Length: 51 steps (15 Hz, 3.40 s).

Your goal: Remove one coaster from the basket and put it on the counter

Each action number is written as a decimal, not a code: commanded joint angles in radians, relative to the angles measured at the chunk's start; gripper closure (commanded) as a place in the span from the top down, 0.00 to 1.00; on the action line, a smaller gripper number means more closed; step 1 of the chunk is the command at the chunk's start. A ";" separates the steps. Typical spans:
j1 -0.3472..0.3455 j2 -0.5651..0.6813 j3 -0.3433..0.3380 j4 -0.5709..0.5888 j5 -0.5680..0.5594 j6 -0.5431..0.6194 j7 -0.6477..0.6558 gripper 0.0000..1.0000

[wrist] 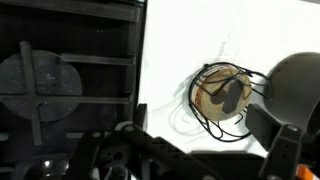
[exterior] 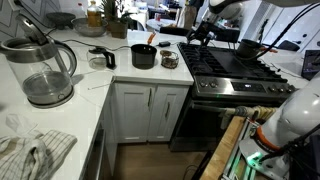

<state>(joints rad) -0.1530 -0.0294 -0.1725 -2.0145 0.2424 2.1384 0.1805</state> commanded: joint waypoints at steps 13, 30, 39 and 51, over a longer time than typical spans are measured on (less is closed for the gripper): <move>0.006 0.265 0.030 0.202 0.068 0.092 0.016 1.00; 0.023 0.424 0.070 0.350 0.073 -0.015 0.153 1.00; 0.050 0.449 0.062 0.348 0.043 -0.006 0.216 1.00; 0.053 0.468 0.061 0.350 0.043 0.045 0.249 1.00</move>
<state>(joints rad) -0.1095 0.4249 -0.1066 -1.6668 0.2934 2.1506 0.4115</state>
